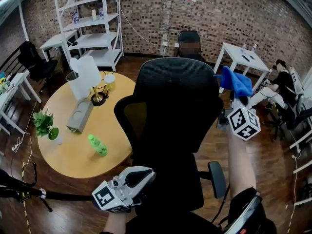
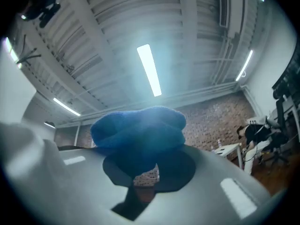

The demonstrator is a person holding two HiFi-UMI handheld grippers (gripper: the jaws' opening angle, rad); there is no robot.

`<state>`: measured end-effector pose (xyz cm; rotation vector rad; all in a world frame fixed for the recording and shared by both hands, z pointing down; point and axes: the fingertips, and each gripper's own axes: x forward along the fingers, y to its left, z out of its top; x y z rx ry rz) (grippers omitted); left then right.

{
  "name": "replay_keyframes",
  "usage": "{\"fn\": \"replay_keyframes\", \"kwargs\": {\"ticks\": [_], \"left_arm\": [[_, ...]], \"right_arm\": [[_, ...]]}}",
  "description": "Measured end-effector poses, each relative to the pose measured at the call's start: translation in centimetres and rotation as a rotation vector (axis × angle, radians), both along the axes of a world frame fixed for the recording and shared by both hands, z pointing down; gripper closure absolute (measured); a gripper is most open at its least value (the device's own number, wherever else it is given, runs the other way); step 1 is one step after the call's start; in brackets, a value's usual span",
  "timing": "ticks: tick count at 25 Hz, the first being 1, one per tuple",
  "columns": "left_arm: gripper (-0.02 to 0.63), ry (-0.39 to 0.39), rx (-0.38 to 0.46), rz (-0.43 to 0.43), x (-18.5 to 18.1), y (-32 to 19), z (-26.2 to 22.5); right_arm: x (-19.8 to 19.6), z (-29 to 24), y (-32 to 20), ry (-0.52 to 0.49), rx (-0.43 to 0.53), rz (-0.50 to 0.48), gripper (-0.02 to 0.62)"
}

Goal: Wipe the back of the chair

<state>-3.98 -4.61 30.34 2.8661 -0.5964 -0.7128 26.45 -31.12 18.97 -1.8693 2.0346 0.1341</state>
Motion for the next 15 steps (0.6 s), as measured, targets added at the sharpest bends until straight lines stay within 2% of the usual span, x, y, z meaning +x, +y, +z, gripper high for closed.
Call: {"fn": "replay_keyframes", "kwargs": {"ticks": [2,6,9,13,15], "left_arm": [[0.607,-0.012,-0.01,-0.011,-0.5,0.2,0.4],[0.607,-0.006,-0.009,-0.049,-2.1,0.8,0.3],[0.607,0.007,-0.005,-0.079,-3.3,1.3,0.1],[0.607,-0.007,-0.044,-0.121,-4.5,1.8,0.8],[0.607,-0.005,-0.043,-0.135,-5.0,2.4,0.8]], "right_arm": [[-0.2,0.2,0.3,0.013,0.013,0.037,0.541],[-5.0,3.1,-1.3,0.07,-0.066,-0.025,0.541],[-8.4,4.4,-2.0,0.138,-0.082,-0.053,0.541],[-14.8,7.6,-3.3,0.24,-0.162,-0.201,0.541],[-17.8,8.9,-3.4,0.259,-0.181,-0.257,0.541]]}}
